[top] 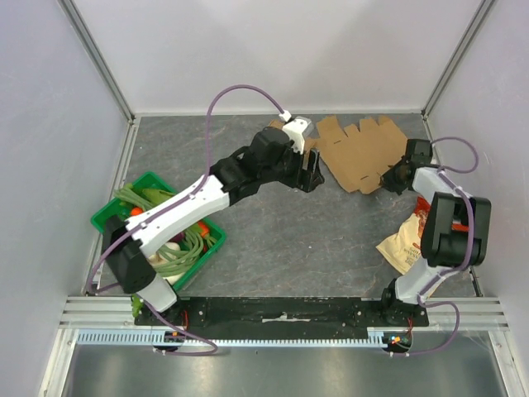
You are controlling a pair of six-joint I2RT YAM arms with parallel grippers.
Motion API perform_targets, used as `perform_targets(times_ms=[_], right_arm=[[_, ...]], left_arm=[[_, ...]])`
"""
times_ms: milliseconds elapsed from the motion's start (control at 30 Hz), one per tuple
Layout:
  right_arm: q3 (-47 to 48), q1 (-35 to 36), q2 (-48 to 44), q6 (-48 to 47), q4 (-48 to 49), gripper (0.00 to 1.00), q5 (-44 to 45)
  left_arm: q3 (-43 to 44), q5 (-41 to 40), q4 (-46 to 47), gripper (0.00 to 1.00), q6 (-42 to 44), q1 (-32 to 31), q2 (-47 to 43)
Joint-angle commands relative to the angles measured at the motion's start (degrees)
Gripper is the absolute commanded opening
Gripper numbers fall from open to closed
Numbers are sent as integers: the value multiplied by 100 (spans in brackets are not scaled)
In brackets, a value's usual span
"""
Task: Fold the paper box
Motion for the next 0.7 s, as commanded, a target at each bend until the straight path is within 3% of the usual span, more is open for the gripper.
perform_targets(times_ms=[0, 200, 333, 367, 433, 500, 567, 667], right_arm=[[375, -24, -1649, -370, -485, 0, 582], [815, 475, -3408, -1512, -1198, 0, 1207], [816, 950, -4061, -2137, -1234, 0, 86], [737, 1038, -4088, -2120, -1243, 0, -874], [544, 1521, -4132, -1797, -1086, 0, -1750], [-122, 2090, -4306, -858, -96, 0, -2674], [-545, 2557, -4422, -85, 886, 0, -2748], [-495, 3270, -4475, 95, 868, 0, -2371]], left_arm=[[-631, 125, 388, 79, -222, -1, -1023], [-1731, 381, 758, 81, -513, -1, -1860], [-2029, 364, 504, 82, -486, 17, -2211], [-2108, 276, 494, 82, -486, 17, -2430], [-2389, 153, 468, 82, -486, 17, -2651], [-2635, -40, 459, 82, -513, 17, -3011], [-2768, -259, 389, 82, -565, 17, -3318], [-3022, -557, 362, 81, -732, 26, -3670]])
